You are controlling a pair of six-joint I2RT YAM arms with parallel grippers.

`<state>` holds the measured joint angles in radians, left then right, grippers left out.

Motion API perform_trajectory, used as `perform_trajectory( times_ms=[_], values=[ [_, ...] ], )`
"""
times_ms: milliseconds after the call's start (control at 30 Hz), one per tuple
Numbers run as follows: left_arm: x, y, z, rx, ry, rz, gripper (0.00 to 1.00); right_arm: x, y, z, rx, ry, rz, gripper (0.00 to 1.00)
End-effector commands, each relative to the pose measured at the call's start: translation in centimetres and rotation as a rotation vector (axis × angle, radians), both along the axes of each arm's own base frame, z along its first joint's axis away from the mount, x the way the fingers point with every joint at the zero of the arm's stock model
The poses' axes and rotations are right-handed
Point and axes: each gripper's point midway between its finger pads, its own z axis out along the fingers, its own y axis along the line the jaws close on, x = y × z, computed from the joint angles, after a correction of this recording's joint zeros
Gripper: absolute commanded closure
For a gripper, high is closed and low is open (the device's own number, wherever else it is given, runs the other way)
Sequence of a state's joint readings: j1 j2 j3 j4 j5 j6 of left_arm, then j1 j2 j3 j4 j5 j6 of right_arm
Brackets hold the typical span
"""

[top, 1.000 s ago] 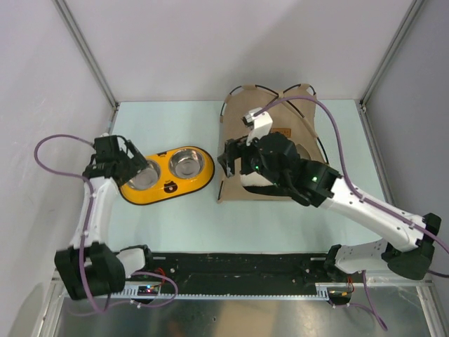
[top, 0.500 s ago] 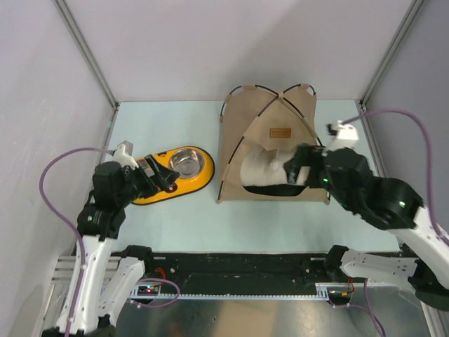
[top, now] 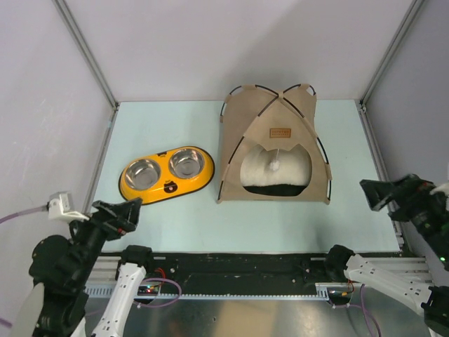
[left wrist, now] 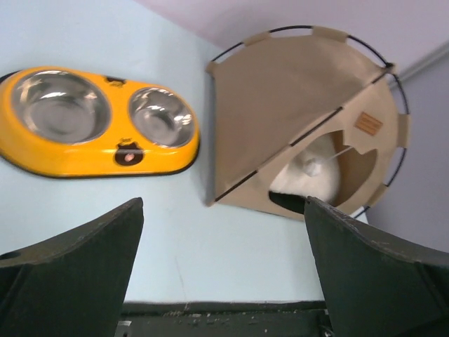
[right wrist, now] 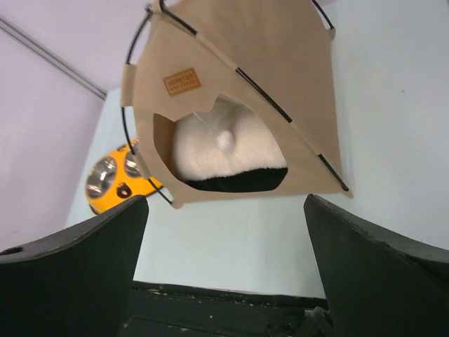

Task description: Set up the pet tent

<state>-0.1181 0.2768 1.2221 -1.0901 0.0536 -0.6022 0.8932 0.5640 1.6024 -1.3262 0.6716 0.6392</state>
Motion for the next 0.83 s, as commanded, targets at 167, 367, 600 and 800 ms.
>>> perform_trajectory(
  times_ms=[167,367,600,800],
  values=[
    [-7.1,3.6,-2.9,-0.001,0.149,0.171,0.00,-3.1,-3.1,3.4,0.071,-0.100,0.052,0.01],
    [-8.7,3.5,-3.6,-0.007,0.178,0.159,0.00,-3.8,-2.2,4.1,0.127,-0.117,0.118,0.01],
    [-9.6,3.6,-3.5,-0.012,0.170,0.157,0.00,-4.2,-1.8,3.7,0.166,-0.111,0.142,0.01],
    [-9.7,3.9,-3.6,-0.010,0.166,0.175,0.00,-4.6,-1.5,3.3,0.190,-0.101,0.161,0.02]
  ],
)
